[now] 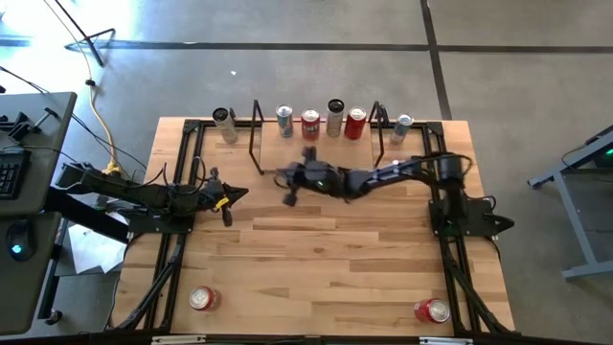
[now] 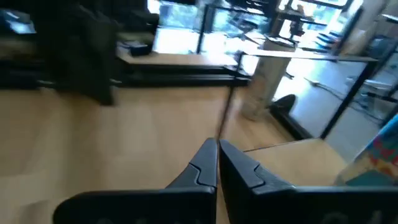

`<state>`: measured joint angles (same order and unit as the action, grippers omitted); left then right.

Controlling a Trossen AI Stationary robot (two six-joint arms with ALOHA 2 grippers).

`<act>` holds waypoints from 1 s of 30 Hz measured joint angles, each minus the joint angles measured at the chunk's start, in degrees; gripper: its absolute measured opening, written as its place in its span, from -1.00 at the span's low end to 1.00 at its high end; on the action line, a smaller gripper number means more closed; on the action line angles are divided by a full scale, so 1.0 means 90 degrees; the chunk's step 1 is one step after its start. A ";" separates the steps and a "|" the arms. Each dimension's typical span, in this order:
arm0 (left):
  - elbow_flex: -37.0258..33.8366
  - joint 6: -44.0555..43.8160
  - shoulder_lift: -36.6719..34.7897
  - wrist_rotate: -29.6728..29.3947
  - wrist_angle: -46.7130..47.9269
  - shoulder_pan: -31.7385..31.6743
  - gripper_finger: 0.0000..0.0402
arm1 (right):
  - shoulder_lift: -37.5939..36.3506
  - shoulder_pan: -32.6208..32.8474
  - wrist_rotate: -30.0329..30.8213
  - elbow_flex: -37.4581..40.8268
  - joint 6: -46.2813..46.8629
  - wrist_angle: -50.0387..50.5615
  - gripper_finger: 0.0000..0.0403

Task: Place canned beverage on shelf
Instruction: Move the white-yellow soda can to the center of the table

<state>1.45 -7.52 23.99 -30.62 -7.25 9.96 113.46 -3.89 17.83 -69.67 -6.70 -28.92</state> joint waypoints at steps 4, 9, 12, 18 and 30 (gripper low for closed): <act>0.0000 0.0003 0.0012 0.0203 -0.0045 0.0000 -1.00 | -0.0777 0.0521 0.0138 0.0942 0.0078 0.0088 -1.00; 0.0000 0.0148 0.0035 0.0266 -0.0276 0.0000 -1.00 | -0.1745 0.1183 0.0827 0.2045 0.0128 0.0048 -1.00; 0.0000 0.0188 0.0080 0.0519 -0.0448 0.0000 -1.00 | -0.2326 0.1465 0.0959 0.2714 0.0165 0.0069 -1.00; 0.0000 0.0145 0.0221 0.0584 -0.0578 0.0000 -1.00 | -0.3437 0.1837 -0.0177 0.4360 -0.0093 -0.1190 -1.00; 0.1214 0.0130 0.0576 0.0497 0.0814 -0.0175 -1.00 | -0.4246 0.1911 -0.0136 0.6354 0.0080 -0.3799 -1.00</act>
<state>12.38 -6.35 29.18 -26.15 0.08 8.38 75.24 13.30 16.61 -12.48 -5.98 -63.11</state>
